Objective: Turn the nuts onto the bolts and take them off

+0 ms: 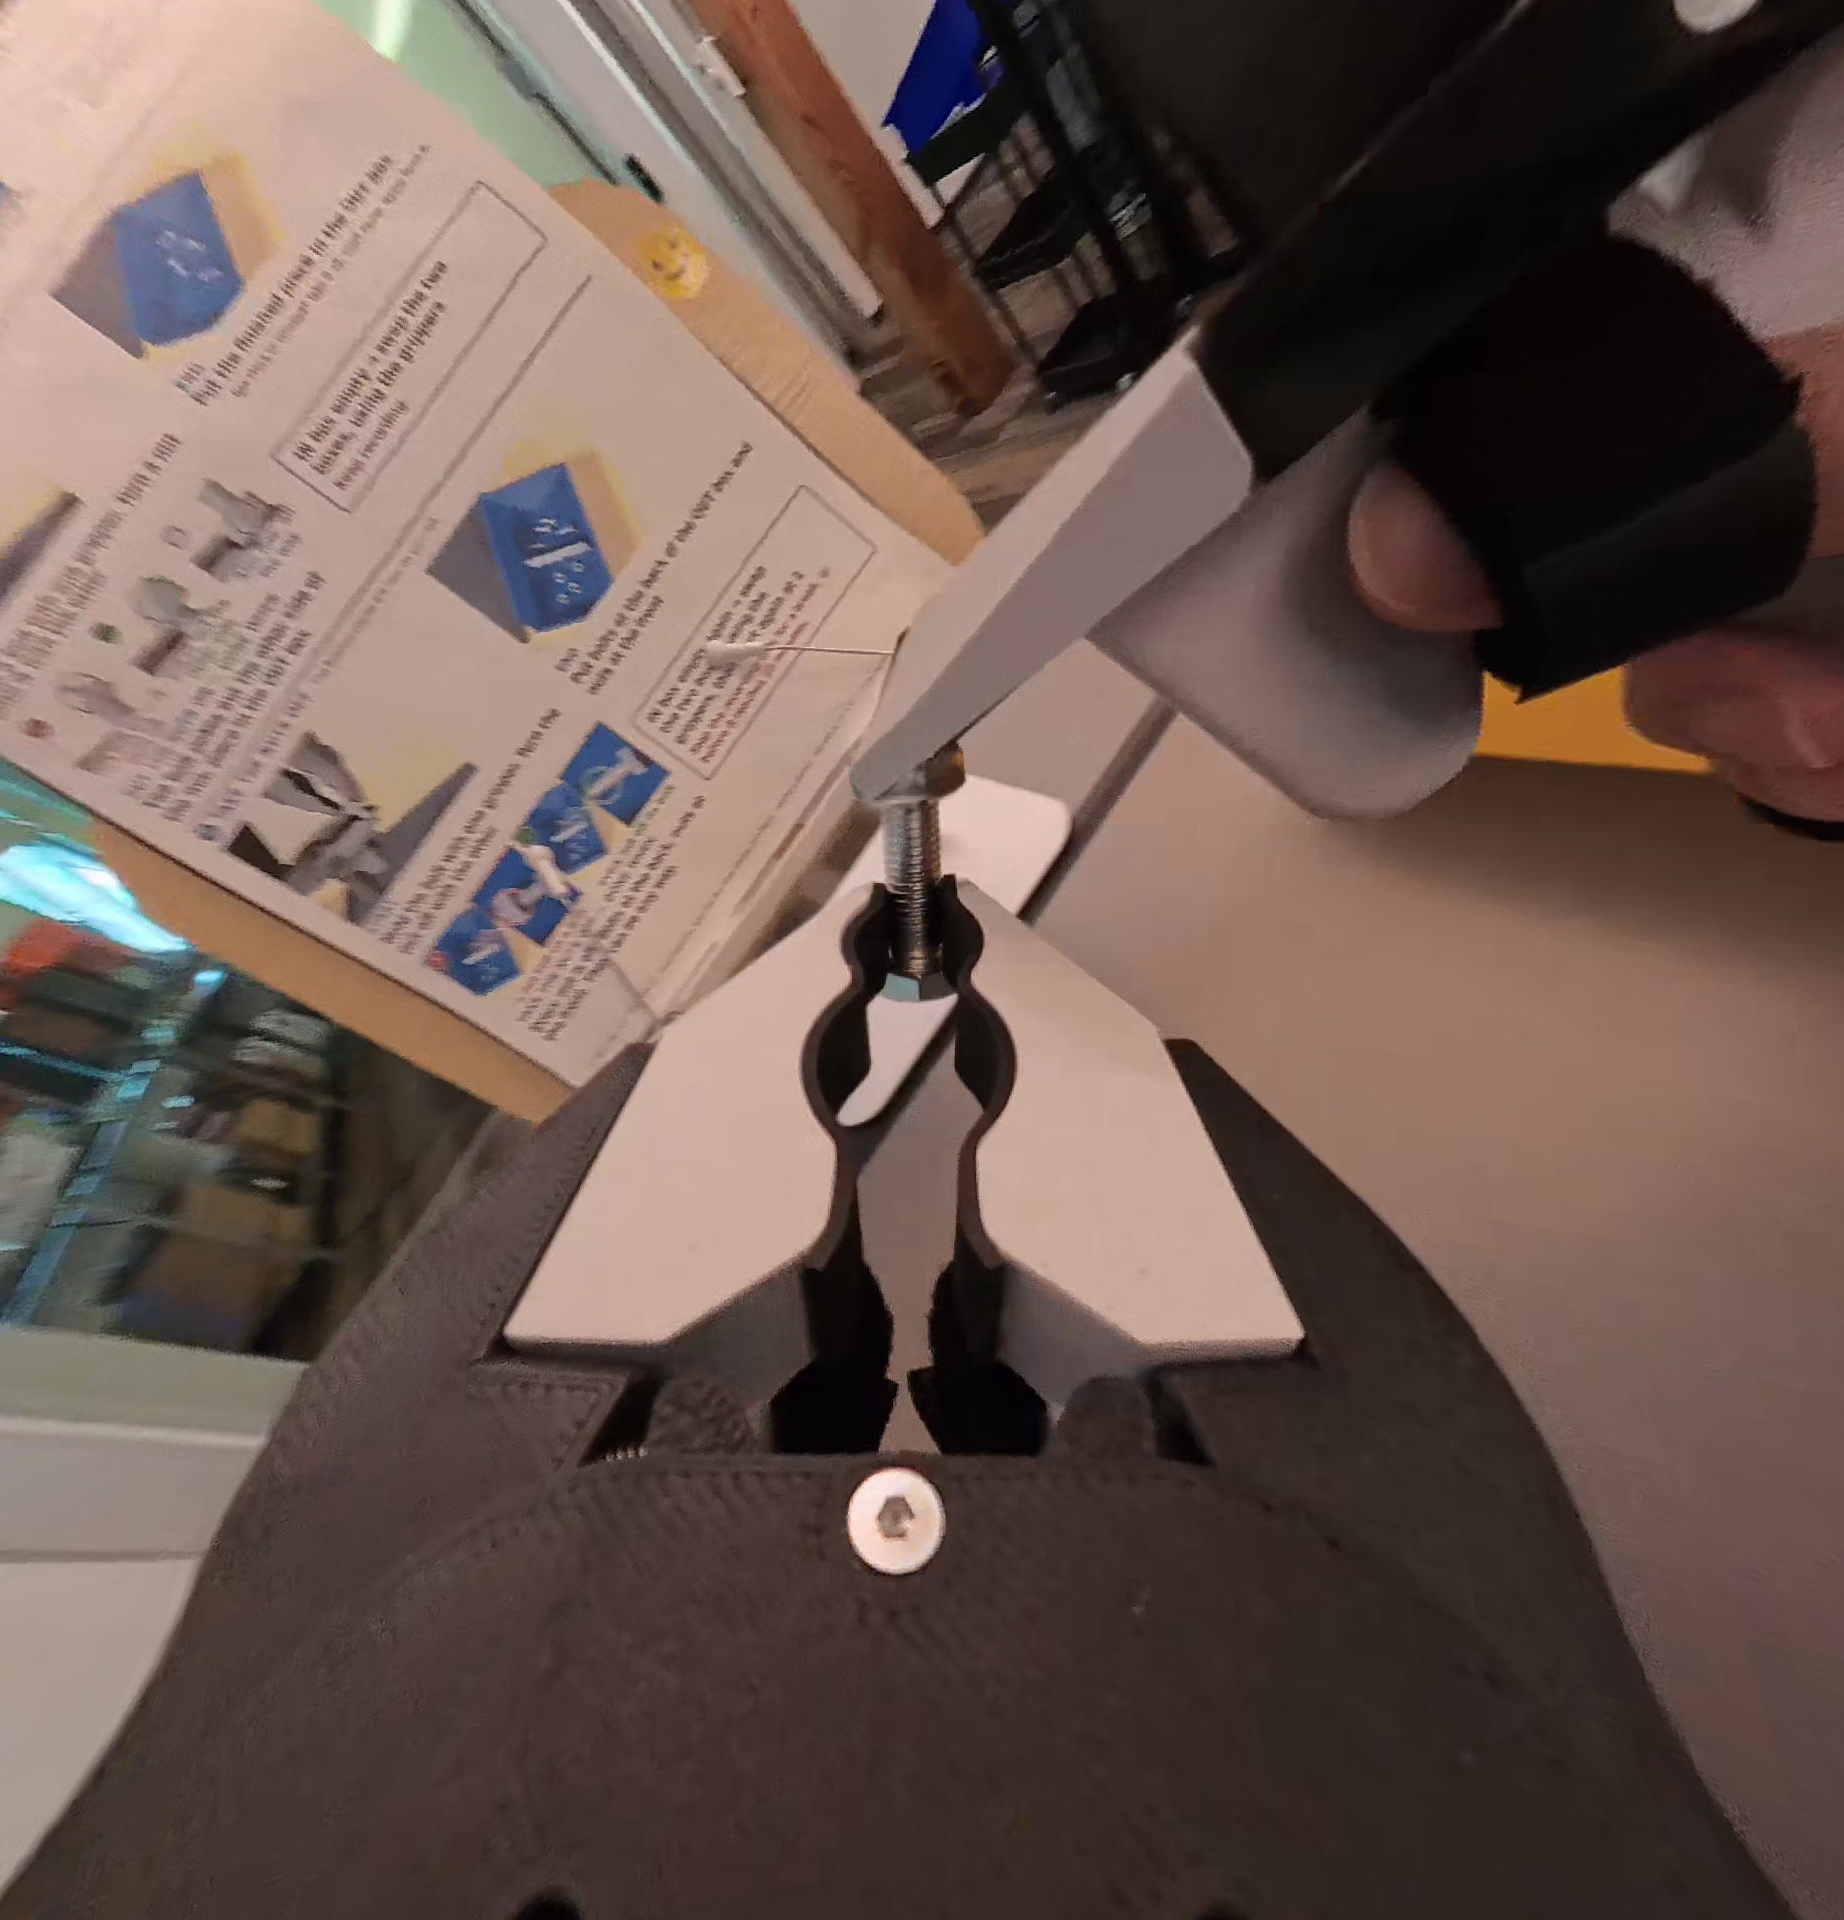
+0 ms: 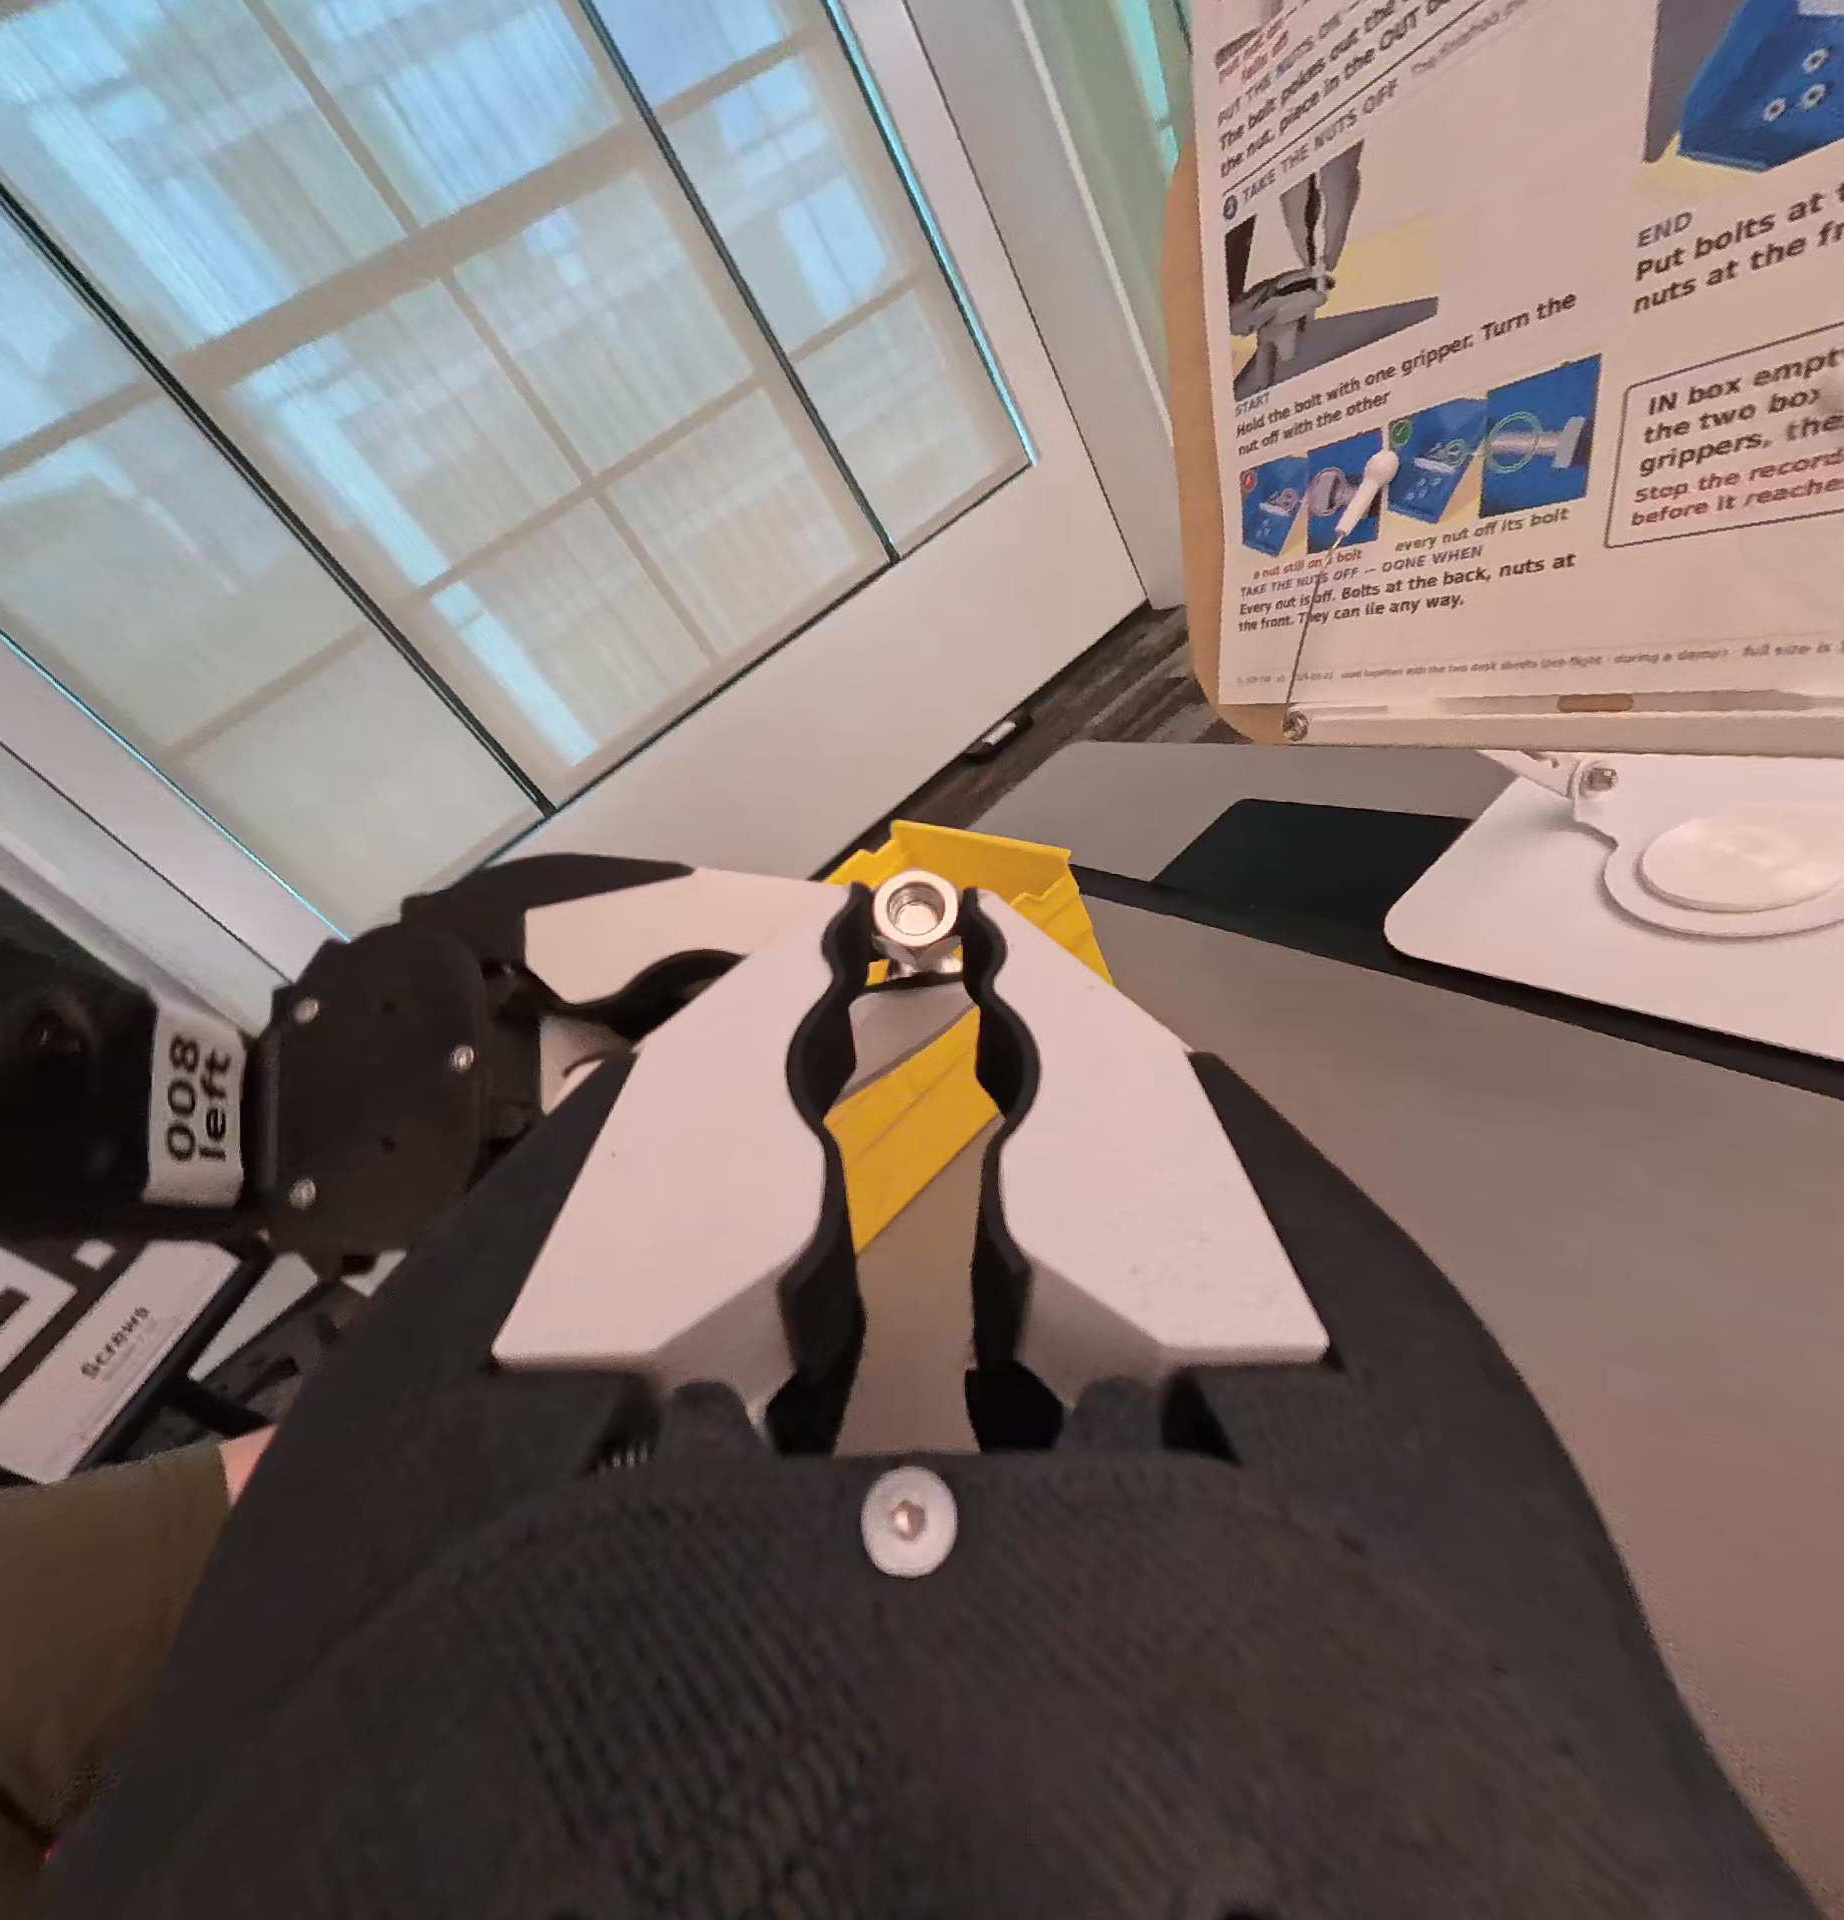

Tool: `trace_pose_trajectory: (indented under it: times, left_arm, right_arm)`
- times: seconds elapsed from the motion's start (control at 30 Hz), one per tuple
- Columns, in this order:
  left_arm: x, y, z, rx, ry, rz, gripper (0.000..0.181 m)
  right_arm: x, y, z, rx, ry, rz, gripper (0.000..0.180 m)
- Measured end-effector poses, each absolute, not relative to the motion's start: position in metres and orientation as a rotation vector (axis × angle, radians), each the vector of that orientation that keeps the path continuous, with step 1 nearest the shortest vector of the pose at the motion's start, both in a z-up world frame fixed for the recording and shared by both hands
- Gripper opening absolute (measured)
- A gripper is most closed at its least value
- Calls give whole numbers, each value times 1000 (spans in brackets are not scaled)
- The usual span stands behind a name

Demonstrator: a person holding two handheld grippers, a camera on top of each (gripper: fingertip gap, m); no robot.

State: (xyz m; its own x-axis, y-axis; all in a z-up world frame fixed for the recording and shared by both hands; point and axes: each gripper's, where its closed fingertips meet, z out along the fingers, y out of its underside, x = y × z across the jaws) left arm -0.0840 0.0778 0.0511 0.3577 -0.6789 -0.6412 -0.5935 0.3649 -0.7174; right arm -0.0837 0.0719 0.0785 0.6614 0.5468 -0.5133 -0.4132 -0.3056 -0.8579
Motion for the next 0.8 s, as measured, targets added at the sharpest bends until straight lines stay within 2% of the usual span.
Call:
trace_pose_trajectory:
  times: [0.37,0.8]
  left_arm:
    - [-84,88,55,-1146,1255,194,8]
    - [-79,83,61,-1126,1200,58,8]
  right_arm:
    - [-80,76,79,-1534,-5,1025,16]
    - [-79,73,86,-1523,-38,965,15]
